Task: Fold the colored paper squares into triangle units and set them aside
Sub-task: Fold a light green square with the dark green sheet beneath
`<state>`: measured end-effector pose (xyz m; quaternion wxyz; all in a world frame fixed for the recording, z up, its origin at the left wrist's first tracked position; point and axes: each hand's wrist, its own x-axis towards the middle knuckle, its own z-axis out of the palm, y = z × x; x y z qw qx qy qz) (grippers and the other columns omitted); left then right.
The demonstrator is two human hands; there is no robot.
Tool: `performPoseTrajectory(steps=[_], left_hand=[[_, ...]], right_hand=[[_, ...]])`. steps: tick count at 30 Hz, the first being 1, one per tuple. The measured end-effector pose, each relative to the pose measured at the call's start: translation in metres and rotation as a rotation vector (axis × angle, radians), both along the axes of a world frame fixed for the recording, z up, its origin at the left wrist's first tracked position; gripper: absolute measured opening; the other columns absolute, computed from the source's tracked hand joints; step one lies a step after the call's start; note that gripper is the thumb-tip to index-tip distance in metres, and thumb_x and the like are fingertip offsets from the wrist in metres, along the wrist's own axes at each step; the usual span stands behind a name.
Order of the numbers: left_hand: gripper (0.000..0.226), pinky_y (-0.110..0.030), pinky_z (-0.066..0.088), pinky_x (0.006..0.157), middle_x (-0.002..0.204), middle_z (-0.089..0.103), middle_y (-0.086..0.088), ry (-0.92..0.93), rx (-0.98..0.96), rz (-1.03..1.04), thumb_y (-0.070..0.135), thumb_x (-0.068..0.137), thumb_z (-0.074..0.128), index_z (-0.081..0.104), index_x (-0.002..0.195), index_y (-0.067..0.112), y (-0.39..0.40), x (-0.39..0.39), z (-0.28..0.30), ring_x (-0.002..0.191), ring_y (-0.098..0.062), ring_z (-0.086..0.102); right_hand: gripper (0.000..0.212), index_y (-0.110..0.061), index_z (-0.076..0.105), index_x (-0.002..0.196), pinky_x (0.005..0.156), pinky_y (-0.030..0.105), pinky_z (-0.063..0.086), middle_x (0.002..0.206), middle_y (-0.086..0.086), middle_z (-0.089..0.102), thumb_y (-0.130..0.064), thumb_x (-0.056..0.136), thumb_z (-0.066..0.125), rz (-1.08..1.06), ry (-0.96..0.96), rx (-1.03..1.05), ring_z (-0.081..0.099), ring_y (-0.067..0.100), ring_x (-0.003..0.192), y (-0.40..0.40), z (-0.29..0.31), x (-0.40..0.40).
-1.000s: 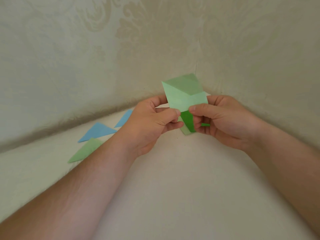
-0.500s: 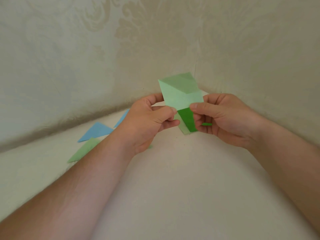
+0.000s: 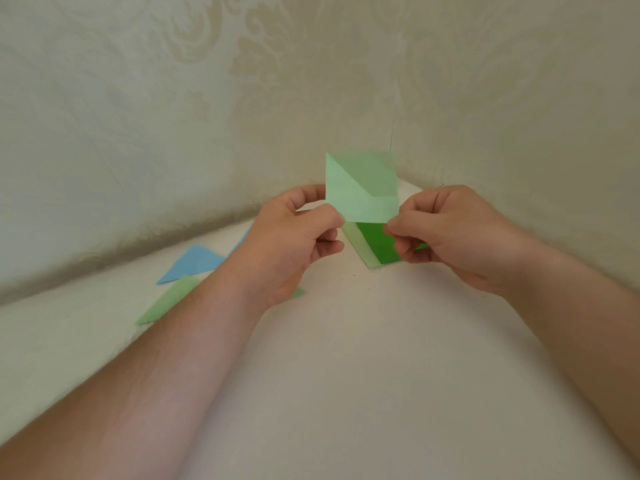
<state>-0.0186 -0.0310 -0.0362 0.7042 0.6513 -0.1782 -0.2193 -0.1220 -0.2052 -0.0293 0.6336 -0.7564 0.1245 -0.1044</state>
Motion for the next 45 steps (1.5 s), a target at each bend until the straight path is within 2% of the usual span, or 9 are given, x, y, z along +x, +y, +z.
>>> performPoseTrajectory(steps=[3,6,10,13,18,25,33,39,45], left_hand=[[0.023,-0.026,0.055,0.067,0.076,0.063,0.002,0.072,-0.08,-0.007,0.001,0.093,0.065,0.069,0.114,0.01,-0.002,-0.001,0.001,0.064,-0.009,0.053],[0.009,-0.025,0.048,0.065,0.074,0.06,0.003,0.104,-0.112,-0.048,0.008,0.094,0.068,0.07,0.09,0.017,-0.005,-0.007,0.0,0.066,-0.009,0.051],[0.028,-0.025,0.039,0.061,0.064,0.059,0.006,-0.064,0.019,-0.05,0.009,0.092,0.072,0.073,0.067,0.02,-0.012,-0.016,-0.006,0.062,-0.009,0.048],[0.027,-0.024,0.038,0.06,0.06,0.057,0.006,-0.118,0.05,-0.061,0.005,0.093,0.069,0.071,0.07,0.019,-0.014,-0.021,-0.006,0.061,-0.011,0.045],[0.01,-0.031,0.03,0.061,0.072,0.043,-0.012,-0.123,0.067,-0.05,0.003,0.091,0.066,0.065,0.081,0.004,-0.014,-0.021,-0.005,0.072,-0.027,0.032],[0.015,-0.023,0.042,0.062,0.066,0.057,0.0,-0.036,0.072,-0.045,0.01,0.091,0.074,0.07,0.076,0.012,-0.009,-0.011,-0.006,0.059,-0.009,0.047],[0.013,-0.023,0.043,0.063,0.067,0.06,0.003,-0.036,0.103,-0.041,0.014,0.091,0.075,0.072,0.079,0.011,-0.005,-0.005,-0.007,0.061,-0.009,0.049],[0.019,-0.021,0.045,0.063,0.072,0.064,0.0,0.049,0.063,-0.071,0.012,0.093,0.073,0.073,0.104,-0.002,-0.001,0.001,-0.004,0.063,-0.009,0.051],[0.019,-0.023,0.046,0.065,0.074,0.067,-0.001,0.06,0.035,-0.044,0.011,0.096,0.068,0.075,0.104,-0.005,0.0,0.002,-0.003,0.064,-0.01,0.054]], right_hand=[[0.038,-0.014,0.061,0.053,0.057,0.027,0.05,0.058,0.008,0.06,-0.003,0.089,0.068,-0.039,-0.026,-0.035,0.054,0.015,0.055,0.001,-0.001,0.001],[0.034,-0.014,0.059,0.058,0.059,0.027,0.052,0.06,0.007,0.058,-0.005,0.09,0.066,-0.048,-0.034,0.082,0.052,0.014,0.055,0.003,0.001,0.001],[0.034,-0.014,0.06,0.06,0.061,0.028,0.052,0.062,0.007,0.059,-0.007,0.092,0.065,0.01,-0.017,0.13,0.053,0.015,0.057,0.007,0.001,0.001],[0.032,-0.014,0.058,0.06,0.06,0.027,0.05,0.063,0.008,0.059,-0.007,0.091,0.067,0.027,-0.02,0.111,0.053,0.017,0.058,0.009,-0.001,0.001],[0.034,-0.017,0.059,0.058,0.062,0.03,0.05,0.065,0.009,0.06,-0.009,0.09,0.069,0.04,-0.015,0.097,0.054,0.017,0.06,0.012,-0.003,0.002],[0.036,-0.016,0.059,0.057,0.062,0.03,0.05,0.063,0.009,0.059,-0.006,0.09,0.066,0.007,-0.012,0.114,0.053,0.016,0.058,0.009,-0.003,0.002],[0.038,-0.017,0.059,0.054,0.06,0.029,0.049,0.061,0.009,0.057,-0.004,0.089,0.066,-0.018,0.007,0.13,0.05,0.017,0.057,0.006,-0.002,0.003],[0.036,-0.015,0.058,0.056,0.057,0.027,0.049,0.061,0.009,0.056,-0.002,0.089,0.065,-0.036,0.01,0.153,0.049,0.016,0.057,0.002,0.0,0.002],[0.035,-0.013,0.057,0.058,0.056,0.026,0.049,0.06,0.009,0.055,-0.002,0.09,0.063,-0.038,0.019,0.179,0.049,0.016,0.055,0.001,0.001,0.002]])
